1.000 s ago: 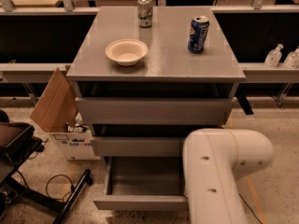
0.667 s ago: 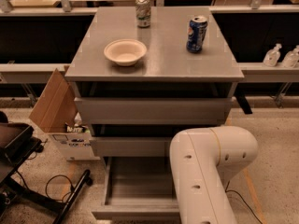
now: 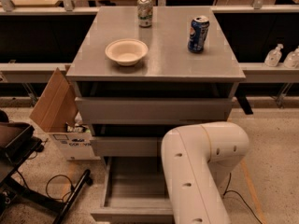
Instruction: Open bottom drawer
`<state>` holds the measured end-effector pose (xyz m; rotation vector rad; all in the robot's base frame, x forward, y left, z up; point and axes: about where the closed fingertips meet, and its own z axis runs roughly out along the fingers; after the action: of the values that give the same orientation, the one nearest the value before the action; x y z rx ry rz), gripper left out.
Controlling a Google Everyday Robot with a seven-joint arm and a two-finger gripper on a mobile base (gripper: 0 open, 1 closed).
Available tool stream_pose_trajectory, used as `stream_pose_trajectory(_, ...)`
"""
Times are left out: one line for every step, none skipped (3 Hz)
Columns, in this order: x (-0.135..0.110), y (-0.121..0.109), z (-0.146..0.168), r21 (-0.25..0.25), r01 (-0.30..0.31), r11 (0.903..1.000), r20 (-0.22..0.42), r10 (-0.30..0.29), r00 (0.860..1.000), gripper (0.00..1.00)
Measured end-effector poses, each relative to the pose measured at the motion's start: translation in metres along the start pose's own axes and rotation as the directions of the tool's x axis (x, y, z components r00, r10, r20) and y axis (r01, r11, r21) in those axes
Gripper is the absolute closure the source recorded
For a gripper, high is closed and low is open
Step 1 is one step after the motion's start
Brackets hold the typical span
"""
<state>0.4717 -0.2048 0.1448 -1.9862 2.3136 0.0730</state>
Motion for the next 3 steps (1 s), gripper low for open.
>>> stream_pose_trajectory(0.0,0.006,0.0,-0.015,-0.004,0.9999,-0.011,0.003,1.0,1.0)
stream_pose_trajectory(0.011,0.044,-0.006,-0.087,-0.002,0.9962,-0.074,-0.004,0.997,1.0)
stream_pose_trajectory(0.012,0.047,-0.007,-0.093,0.006,0.9956,-0.081,-0.014,0.997,1.0)
